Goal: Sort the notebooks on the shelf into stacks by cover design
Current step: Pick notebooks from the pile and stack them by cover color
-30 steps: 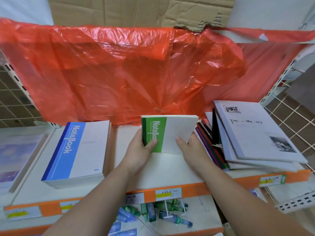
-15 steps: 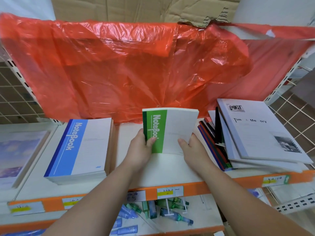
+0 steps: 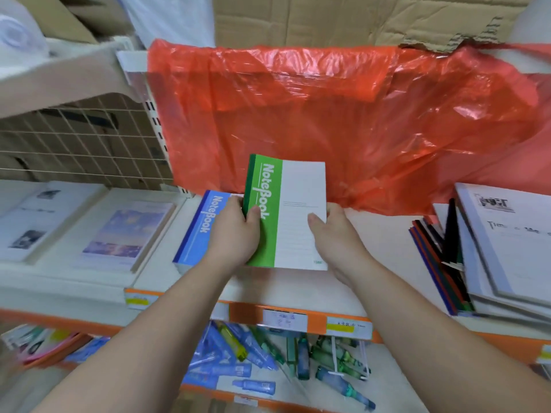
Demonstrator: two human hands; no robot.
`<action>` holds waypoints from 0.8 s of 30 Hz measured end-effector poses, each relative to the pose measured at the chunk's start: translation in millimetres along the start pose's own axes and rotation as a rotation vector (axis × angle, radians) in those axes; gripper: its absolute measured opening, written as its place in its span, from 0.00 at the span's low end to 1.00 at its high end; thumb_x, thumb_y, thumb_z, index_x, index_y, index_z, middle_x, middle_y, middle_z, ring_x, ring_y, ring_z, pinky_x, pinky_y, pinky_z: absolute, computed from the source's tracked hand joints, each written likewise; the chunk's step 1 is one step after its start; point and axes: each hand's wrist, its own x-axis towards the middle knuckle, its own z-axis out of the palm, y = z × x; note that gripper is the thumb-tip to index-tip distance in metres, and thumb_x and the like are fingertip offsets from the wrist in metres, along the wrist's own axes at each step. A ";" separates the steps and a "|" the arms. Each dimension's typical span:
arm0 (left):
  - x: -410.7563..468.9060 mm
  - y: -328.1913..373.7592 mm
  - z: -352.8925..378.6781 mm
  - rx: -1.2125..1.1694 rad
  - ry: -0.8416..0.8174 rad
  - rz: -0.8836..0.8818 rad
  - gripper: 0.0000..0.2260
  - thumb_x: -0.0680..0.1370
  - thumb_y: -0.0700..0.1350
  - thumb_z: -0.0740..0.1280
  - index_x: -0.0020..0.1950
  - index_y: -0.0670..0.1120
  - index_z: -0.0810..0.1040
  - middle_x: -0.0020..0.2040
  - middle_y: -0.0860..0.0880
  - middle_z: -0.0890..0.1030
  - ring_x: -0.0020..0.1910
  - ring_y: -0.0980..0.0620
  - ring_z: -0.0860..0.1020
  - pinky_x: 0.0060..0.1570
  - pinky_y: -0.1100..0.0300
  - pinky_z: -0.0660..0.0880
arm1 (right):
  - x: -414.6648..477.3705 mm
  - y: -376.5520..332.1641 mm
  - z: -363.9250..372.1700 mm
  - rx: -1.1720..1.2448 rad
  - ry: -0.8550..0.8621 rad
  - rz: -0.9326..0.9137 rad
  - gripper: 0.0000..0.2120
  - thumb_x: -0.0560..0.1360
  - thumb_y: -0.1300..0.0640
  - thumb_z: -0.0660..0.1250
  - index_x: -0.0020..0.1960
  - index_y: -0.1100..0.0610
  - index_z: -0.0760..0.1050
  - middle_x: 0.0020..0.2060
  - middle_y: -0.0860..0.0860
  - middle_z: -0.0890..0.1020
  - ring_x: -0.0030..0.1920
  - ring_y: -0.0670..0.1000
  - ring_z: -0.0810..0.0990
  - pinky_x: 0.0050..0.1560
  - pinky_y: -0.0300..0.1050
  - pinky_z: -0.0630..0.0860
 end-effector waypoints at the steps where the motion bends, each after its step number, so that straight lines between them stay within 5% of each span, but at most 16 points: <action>1: 3.4 -8.0 -6.6 0.035 -0.006 -0.025 0.12 0.82 0.49 0.61 0.59 0.43 0.74 0.56 0.43 0.80 0.56 0.40 0.77 0.51 0.51 0.72 | 0.6 -1.1 9.4 -0.029 -0.025 0.018 0.09 0.81 0.56 0.58 0.61 0.54 0.69 0.52 0.48 0.81 0.50 0.49 0.80 0.45 0.45 0.79; 8: 42.8 -51.8 -50.4 0.267 -0.043 -0.057 0.11 0.80 0.52 0.62 0.48 0.44 0.74 0.46 0.44 0.80 0.44 0.43 0.74 0.40 0.55 0.66 | 15.3 -18.4 64.0 -0.195 -0.124 0.031 0.12 0.77 0.58 0.58 0.55 0.56 0.78 0.49 0.49 0.83 0.48 0.51 0.82 0.37 0.40 0.74; 15: 68.8 -83.8 -64.0 0.395 -0.060 -0.027 0.13 0.80 0.55 0.63 0.44 0.45 0.71 0.49 0.42 0.80 0.50 0.39 0.77 0.40 0.55 0.67 | 27.8 -23.3 104.2 -0.354 -0.103 0.035 0.09 0.73 0.54 0.59 0.45 0.55 0.78 0.42 0.51 0.83 0.45 0.57 0.82 0.42 0.50 0.78; 24: 73.9 -104.6 -66.2 0.451 -0.099 0.018 0.14 0.80 0.55 0.63 0.45 0.44 0.69 0.50 0.41 0.77 0.46 0.42 0.74 0.40 0.54 0.67 | 28.7 -15.8 121.9 -0.554 -0.069 0.014 0.14 0.75 0.53 0.59 0.57 0.53 0.78 0.53 0.52 0.82 0.53 0.56 0.79 0.53 0.49 0.77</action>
